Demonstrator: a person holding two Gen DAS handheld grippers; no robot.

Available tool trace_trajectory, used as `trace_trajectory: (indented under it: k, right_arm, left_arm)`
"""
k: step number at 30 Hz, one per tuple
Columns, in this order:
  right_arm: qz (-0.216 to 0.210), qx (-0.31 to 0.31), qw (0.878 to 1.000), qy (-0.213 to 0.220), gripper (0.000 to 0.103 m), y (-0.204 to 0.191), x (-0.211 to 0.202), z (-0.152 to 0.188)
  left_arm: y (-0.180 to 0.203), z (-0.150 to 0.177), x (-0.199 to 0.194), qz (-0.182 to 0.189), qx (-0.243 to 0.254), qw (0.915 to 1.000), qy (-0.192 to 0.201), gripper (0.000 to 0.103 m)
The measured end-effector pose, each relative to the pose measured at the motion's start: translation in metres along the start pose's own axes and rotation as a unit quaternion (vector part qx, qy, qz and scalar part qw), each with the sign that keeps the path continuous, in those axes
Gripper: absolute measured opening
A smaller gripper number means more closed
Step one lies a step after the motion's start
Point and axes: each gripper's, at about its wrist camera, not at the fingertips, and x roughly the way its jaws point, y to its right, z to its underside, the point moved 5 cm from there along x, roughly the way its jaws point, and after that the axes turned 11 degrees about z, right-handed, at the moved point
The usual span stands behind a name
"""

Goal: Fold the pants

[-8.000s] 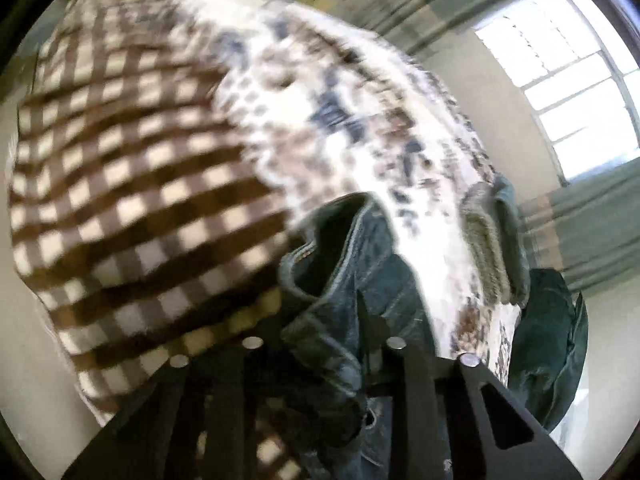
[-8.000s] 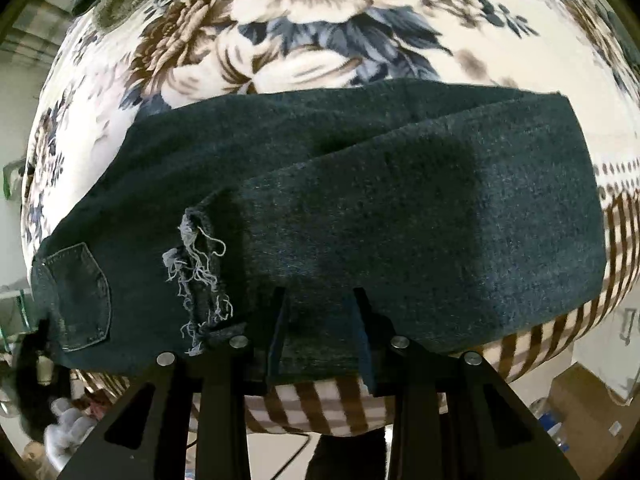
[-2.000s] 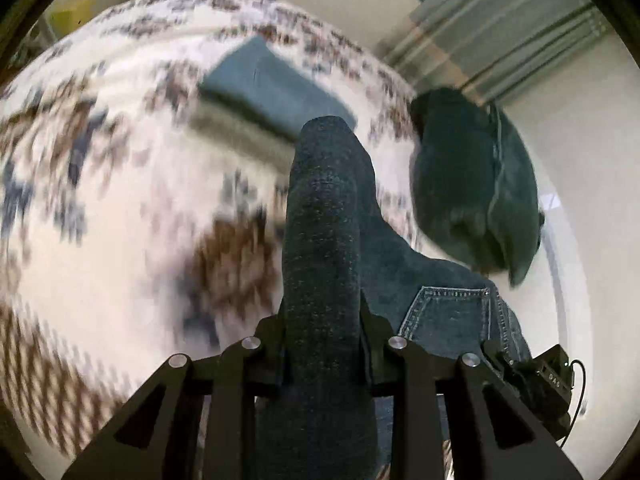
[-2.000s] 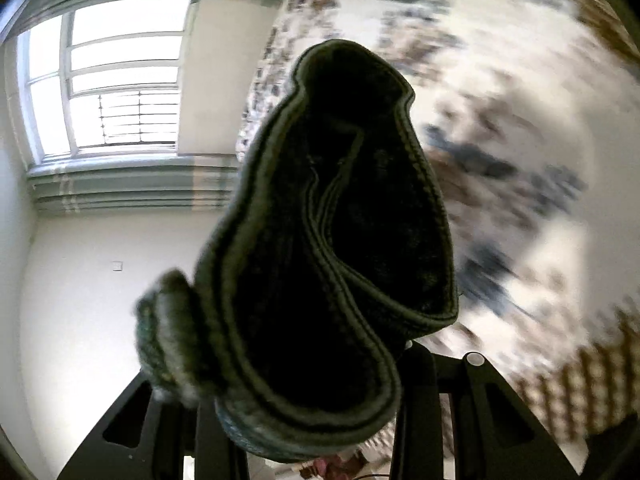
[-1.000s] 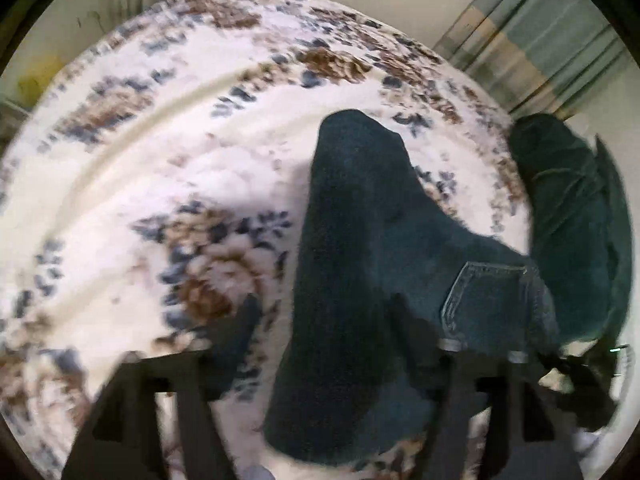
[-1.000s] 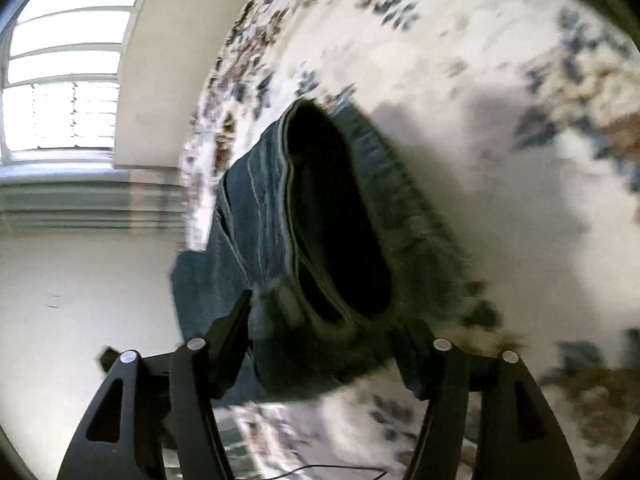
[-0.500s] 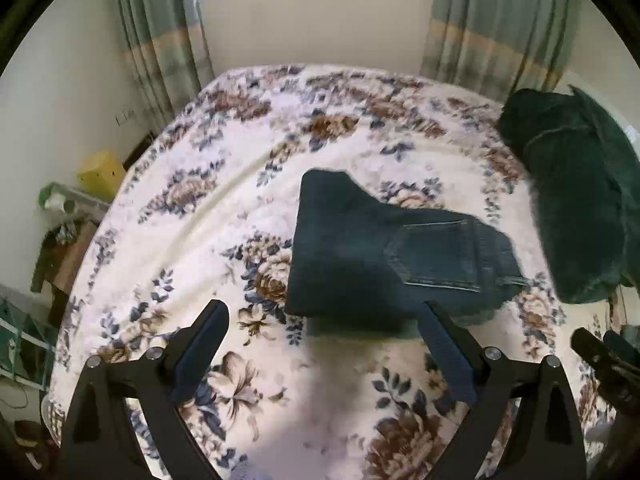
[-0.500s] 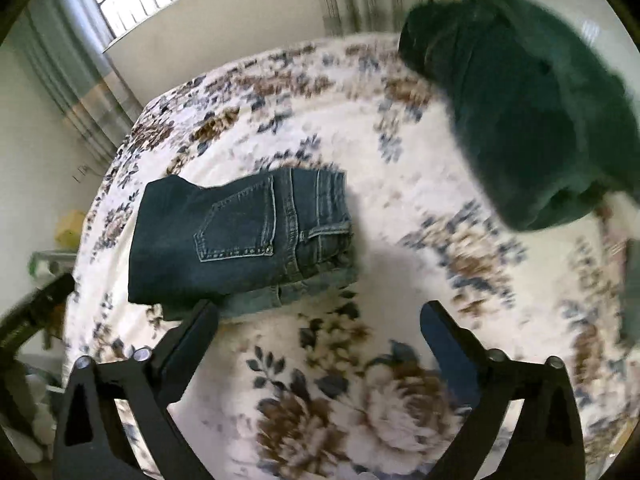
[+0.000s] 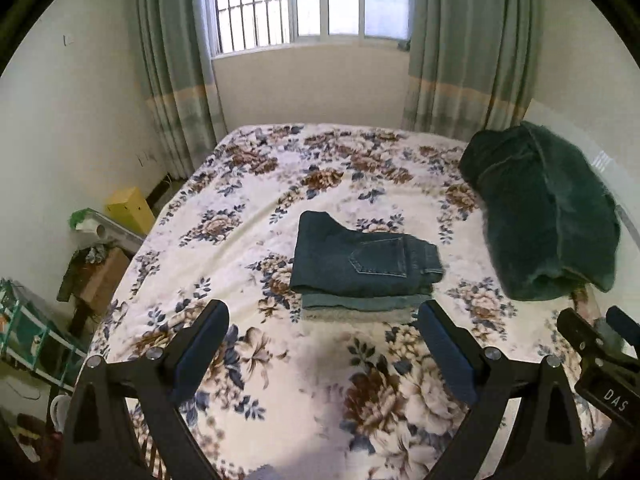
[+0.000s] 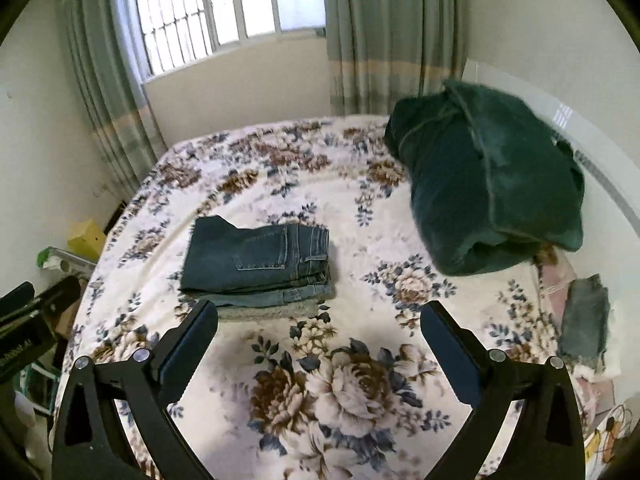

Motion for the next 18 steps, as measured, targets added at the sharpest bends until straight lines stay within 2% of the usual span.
trace_trajectory:
  k: [5, 9, 13, 18]
  right_arm:
    - [-0.003, -0.014, 0.999, 0.048, 0.103, 0.023, -0.093, 0.010]
    - [-0.022, -0.022, 0.997, 0.070, 0.103, 0.041, -0.163, 0.024]
    - [-0.035, -0.023, 0.995, 0.086, 0.103, 0.056, -0.216, 0.039]
    - [-0.044, -0.022, 0.994, 0.099, 0.103, 0.068, -0.267, 0.053]
  left_arm:
    - [0.021, 0.016, -0.076, -0.009, 0.006, 0.9994, 0.032, 0.096]
    - [0.033, 0.030, -0.127, -0.014, 0.007, 0.9987, 0.048, 0.096]
    - [0.044, 0.043, -0.172, -0.018, 0.011, 0.9976, 0.066, 0.096]
    - [0.054, 0.052, -0.206, -0.015, 0.016, 0.9969, 0.075, 0.096]
